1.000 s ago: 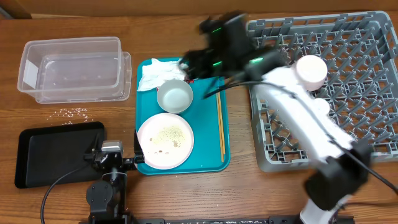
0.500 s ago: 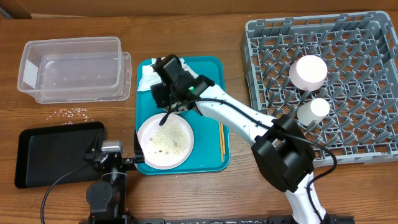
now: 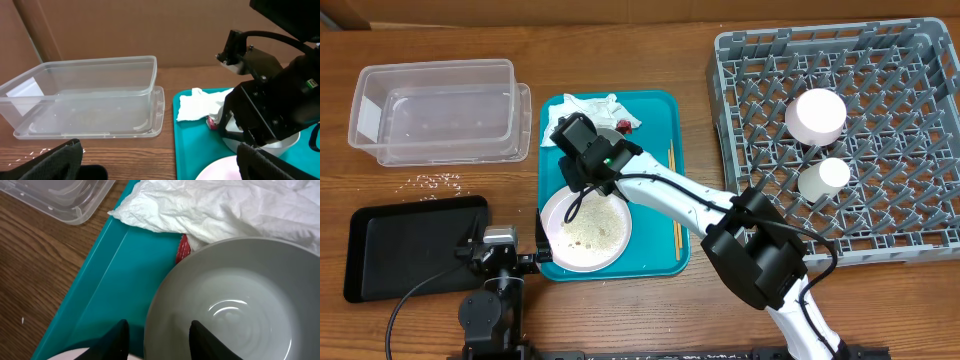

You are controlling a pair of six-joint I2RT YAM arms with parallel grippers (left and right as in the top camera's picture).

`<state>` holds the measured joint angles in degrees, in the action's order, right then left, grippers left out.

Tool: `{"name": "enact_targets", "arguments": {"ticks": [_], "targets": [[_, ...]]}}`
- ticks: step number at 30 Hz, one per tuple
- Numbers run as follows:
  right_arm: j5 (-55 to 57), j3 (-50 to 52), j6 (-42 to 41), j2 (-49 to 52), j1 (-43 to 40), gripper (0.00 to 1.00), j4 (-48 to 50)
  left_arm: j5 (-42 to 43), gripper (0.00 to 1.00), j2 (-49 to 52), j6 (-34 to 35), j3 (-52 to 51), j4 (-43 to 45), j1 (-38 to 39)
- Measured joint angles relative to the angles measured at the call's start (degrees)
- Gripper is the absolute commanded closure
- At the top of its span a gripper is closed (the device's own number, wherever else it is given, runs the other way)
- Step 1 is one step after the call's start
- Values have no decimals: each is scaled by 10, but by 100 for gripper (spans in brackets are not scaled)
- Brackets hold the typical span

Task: Sort waste into correct bins and load items into the dishwasher
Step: 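Move the right gripper to the grey bowl on the tray, then grasp the grey bowl rim with the right gripper and lift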

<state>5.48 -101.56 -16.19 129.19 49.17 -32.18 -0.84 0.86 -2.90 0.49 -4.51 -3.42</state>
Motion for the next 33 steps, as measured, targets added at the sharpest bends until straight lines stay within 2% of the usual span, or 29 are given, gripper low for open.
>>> {"name": "enact_targets", "arguments": {"ticks": [6,12,17,22,27,30,33], "targets": [[12,0,4,0,1,80,-2,0,0,0,0,0,0,0],[14,0,3,0,1,80,-7,0,0,0,0,0,0,0],[14,0,0,0,3,76,-14,0,0,0,0,0,0,0],[14,0,-1,1,14,77,-15,0,0,0,0,0,0,0],[18,0,-1,10,18,85,-16,0,0,0,0,0,0,0],[25,0,-2,13,18,95,-17,0,0,0,0,0,0,0],[36,-7,-1,13,18,96,-24,0,0,0,0,0,0,0]]}}
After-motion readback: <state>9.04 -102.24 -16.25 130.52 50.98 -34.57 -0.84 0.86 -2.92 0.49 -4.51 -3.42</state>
